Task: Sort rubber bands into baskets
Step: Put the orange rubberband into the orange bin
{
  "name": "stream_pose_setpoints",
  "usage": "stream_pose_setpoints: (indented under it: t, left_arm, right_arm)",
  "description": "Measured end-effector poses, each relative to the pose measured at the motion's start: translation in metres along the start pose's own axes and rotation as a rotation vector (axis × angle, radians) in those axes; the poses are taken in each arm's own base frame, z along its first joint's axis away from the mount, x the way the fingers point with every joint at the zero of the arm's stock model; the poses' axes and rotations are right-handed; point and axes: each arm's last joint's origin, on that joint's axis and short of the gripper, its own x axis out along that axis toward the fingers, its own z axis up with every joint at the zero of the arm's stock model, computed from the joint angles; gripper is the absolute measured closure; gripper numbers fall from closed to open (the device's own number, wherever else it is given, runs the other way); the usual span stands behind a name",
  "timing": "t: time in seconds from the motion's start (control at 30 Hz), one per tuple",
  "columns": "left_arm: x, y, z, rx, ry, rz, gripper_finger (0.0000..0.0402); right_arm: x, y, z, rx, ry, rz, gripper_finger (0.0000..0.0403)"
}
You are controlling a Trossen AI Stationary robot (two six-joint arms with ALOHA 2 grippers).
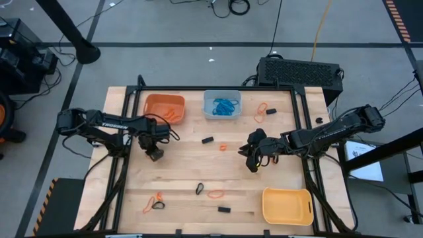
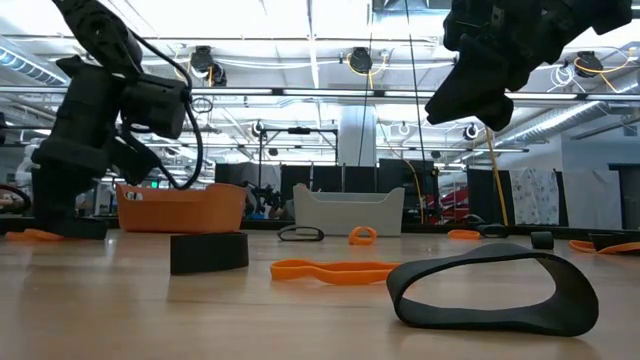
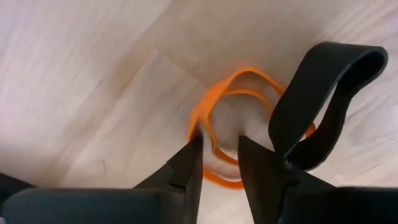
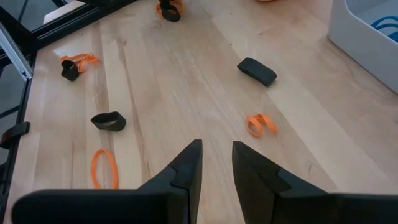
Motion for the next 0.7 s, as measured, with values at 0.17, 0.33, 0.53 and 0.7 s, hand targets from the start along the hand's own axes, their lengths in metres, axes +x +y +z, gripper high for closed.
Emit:
stream_pose_setpoints:
  t: [0.17, 0.33, 0.53, 0.7]
  left_arm:
    - [0.000, 0.000, 0.000, 0.053, -0.003, -0.002, 0.0356]
    - [-0.005, -0.003, 0.004, 0.079, -0.022, -0.008, 0.0393]
    - [-0.032, -0.011, 0.010, 0.111, -0.054, -0.018, 0.0398]
    - [-0.066, -0.011, 0.007, 0.103, -0.057, 0.124, 0.0398]
  right_arm:
    - [0.000, 0.000, 0.000, 0.000, -0.001, -0.001, 0.0323]
    - [0.000, 0.000, 0.000, -0.001, -0.001, -0.001, 0.0323]
    - [0.000, 0.000, 0.000, -0.002, -0.001, -0.002, 0.0323]
    - [0.000, 0.000, 0.000, -0.002, -0.001, -0.001, 0.0323]
